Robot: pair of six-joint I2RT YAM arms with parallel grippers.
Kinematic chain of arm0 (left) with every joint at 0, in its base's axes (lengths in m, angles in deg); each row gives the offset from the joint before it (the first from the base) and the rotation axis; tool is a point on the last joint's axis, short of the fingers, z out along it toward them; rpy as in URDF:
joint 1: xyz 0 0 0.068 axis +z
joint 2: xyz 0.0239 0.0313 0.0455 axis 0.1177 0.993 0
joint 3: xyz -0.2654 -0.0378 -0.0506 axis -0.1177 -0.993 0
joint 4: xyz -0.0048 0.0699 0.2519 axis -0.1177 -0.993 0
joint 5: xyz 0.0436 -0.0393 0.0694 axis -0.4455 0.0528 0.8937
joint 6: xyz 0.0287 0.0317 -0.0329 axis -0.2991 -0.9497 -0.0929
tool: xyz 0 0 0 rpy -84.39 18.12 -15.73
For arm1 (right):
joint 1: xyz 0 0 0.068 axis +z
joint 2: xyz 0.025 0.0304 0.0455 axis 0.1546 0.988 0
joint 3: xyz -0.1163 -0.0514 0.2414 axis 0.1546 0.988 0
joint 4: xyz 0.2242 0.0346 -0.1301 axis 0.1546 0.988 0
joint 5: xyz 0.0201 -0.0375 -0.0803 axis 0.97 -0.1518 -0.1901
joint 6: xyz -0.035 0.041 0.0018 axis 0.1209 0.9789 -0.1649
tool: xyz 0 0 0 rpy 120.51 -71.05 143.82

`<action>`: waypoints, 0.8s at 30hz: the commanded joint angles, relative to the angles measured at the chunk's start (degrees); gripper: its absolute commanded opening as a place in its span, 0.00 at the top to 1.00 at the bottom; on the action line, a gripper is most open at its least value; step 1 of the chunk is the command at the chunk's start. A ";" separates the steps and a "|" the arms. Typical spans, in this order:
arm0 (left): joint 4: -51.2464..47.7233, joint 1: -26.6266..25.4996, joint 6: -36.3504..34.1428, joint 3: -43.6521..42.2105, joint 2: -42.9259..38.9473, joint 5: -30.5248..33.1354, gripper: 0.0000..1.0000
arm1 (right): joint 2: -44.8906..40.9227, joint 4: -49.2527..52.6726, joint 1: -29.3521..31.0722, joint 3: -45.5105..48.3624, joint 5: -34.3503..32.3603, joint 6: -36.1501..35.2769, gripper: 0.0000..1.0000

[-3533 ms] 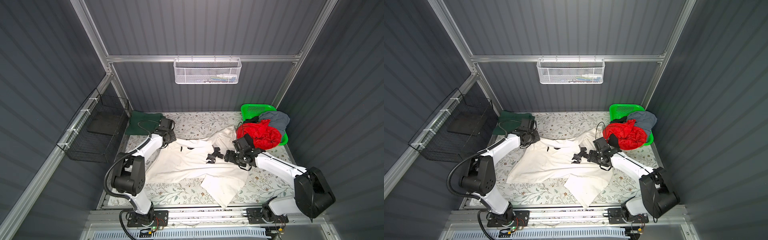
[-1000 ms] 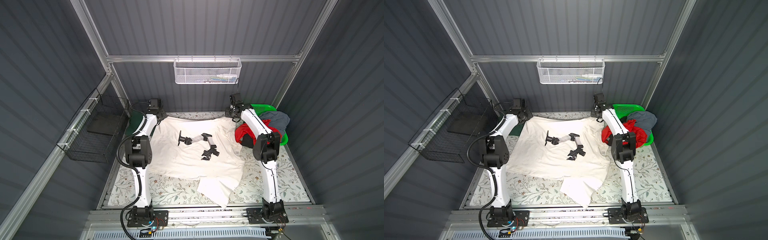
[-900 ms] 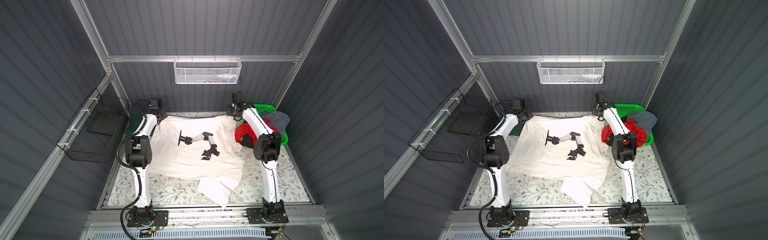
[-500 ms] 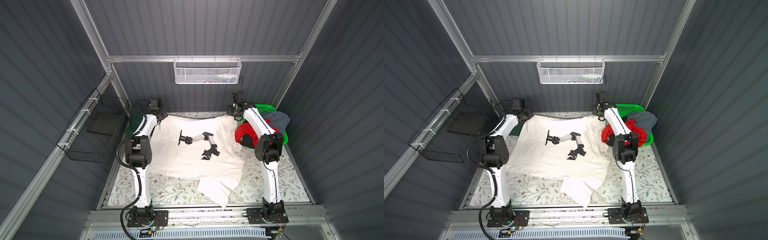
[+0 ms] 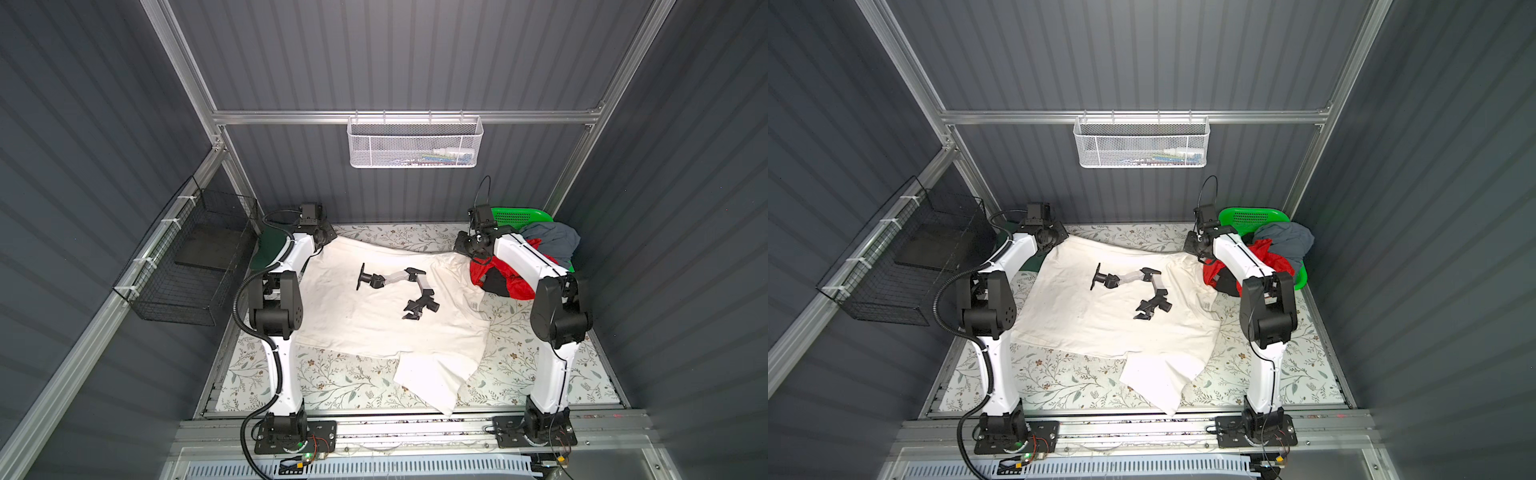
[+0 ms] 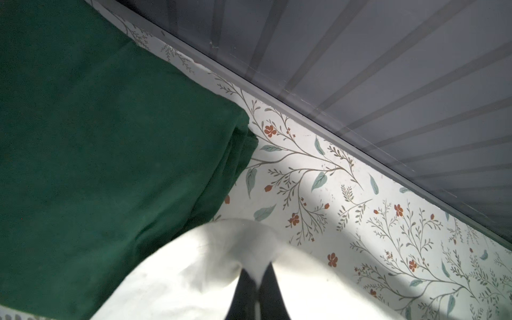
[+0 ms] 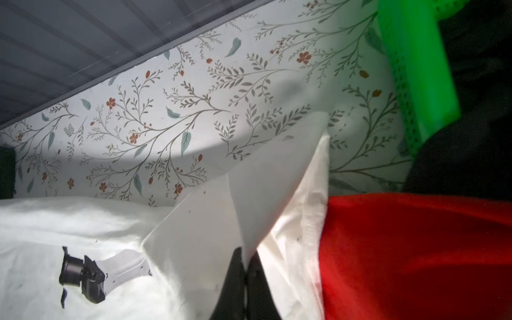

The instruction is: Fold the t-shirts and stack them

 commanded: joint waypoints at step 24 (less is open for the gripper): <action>0.81 0.54 -4.49 -0.62 -0.61 0.32 1.00 | -19.07 -2.48 8.27 21.52 0.33 7.01 1.00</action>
